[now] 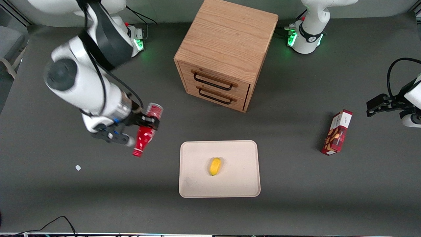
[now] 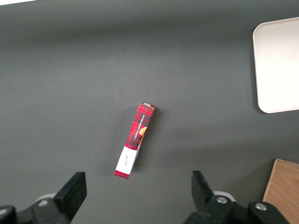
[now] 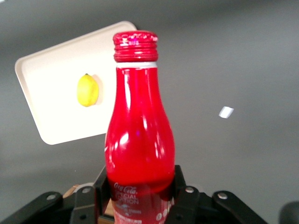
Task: Place coke bottle on tray
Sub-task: 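Carry the bottle to the white tray beside the lemon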
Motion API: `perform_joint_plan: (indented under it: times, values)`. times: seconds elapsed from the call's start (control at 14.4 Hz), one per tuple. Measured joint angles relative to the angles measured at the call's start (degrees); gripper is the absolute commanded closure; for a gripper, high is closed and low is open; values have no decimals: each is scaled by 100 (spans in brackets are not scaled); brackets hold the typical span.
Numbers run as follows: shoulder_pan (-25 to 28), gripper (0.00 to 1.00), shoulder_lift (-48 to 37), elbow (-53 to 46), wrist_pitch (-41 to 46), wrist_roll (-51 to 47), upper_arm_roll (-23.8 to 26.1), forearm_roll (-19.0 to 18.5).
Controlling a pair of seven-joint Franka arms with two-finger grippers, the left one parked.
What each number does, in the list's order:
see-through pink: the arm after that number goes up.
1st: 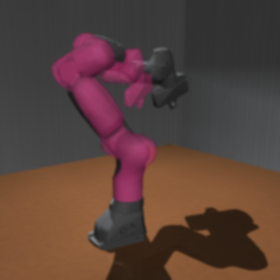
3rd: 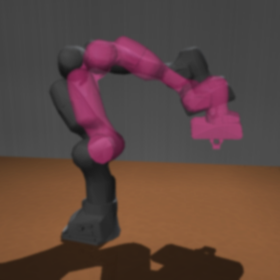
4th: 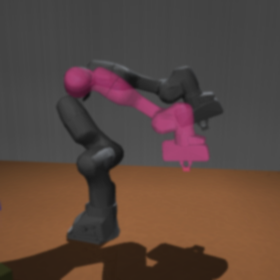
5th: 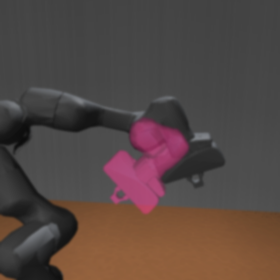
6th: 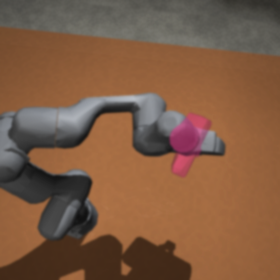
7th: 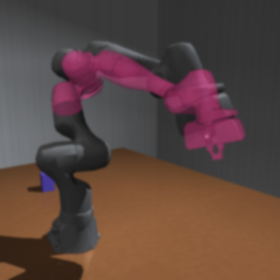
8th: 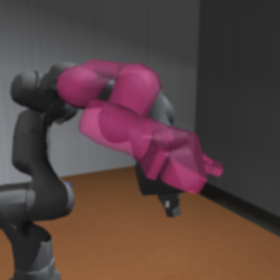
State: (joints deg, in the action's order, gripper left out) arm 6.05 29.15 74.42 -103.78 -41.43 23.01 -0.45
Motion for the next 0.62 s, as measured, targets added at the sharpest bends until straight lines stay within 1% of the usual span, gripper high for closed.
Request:
perform_joint_plan:
  times: [0.14, 0.28, 0.42, 0.62]
  values:
    - [70, 100, 923, -185, -725, 76, 44, -55]
    - [169, 100, 1717, -311, -1295, 89, 50, -269]
    - [217, 100, 2224, -416, -1662, 89, 50, -343]
    - [265, 100, 2586, -493, -2095, 83, 51, -360]
